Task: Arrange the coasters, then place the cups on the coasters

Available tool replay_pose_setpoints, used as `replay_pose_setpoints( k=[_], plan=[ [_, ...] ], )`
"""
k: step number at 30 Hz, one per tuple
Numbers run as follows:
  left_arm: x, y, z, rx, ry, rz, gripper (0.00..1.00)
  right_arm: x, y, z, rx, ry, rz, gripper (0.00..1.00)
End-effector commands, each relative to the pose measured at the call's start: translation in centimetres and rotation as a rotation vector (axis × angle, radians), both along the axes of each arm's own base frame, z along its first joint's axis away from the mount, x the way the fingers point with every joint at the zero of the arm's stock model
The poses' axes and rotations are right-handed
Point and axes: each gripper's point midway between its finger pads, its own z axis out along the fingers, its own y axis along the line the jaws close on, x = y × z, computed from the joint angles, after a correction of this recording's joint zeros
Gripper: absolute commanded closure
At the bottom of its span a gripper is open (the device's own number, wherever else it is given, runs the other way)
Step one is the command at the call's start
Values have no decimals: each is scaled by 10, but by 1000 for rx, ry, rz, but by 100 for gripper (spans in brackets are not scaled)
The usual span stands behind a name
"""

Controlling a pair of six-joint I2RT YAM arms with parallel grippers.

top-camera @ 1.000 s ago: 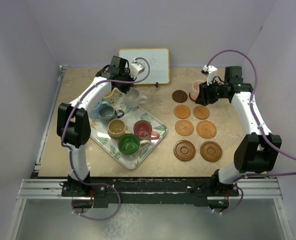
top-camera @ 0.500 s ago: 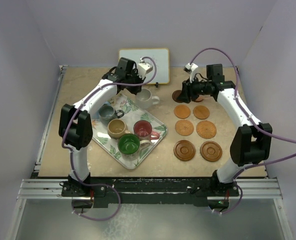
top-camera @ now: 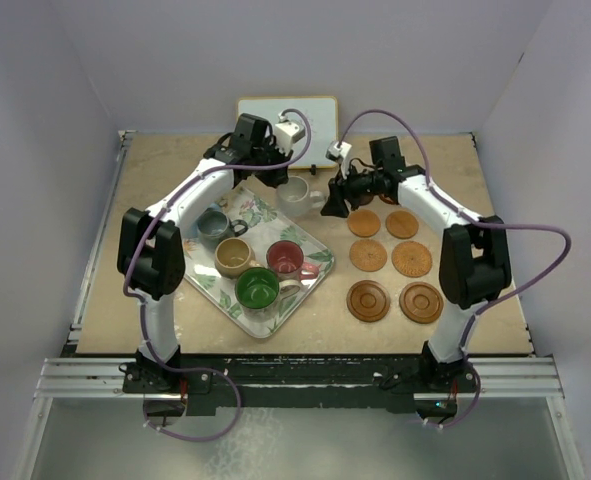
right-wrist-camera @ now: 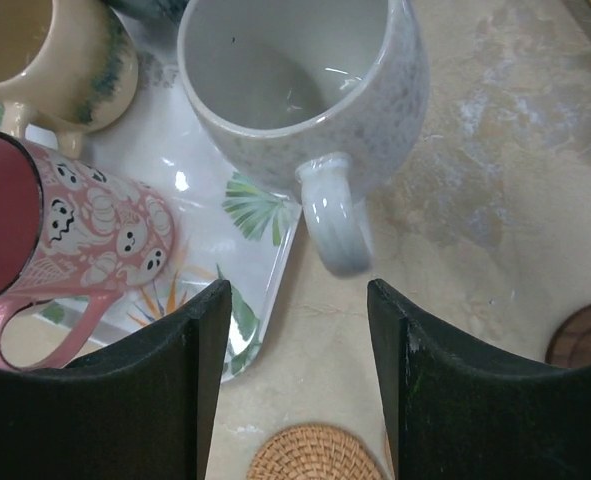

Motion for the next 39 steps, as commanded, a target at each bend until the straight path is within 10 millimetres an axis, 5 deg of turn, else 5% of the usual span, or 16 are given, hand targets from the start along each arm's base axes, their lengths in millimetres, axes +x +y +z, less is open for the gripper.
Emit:
replay_pose_setpoints(
  k=[1, 10, 20, 30, 39],
  plan=[
    [1, -20, 92, -161, -185, -47, 97, 24, 12, 21, 9, -138, 31, 40],
    [-2, -21, 83, -160, -162, -55, 97, 34, 32, 2, 3, -131, 70, 49],
    [-13, -19, 70, -158, -129, -66, 97, 27, 46, -8, -9, -127, 116, 100],
    [-5, -6, 80, -140, -173, -60, 97, 16, 24, 7, -51, -149, 92, 100],
    [17, 35, 96, -150, -211, 29, 77, 56, -35, 39, -62, -238, -80, 100]
  ],
)
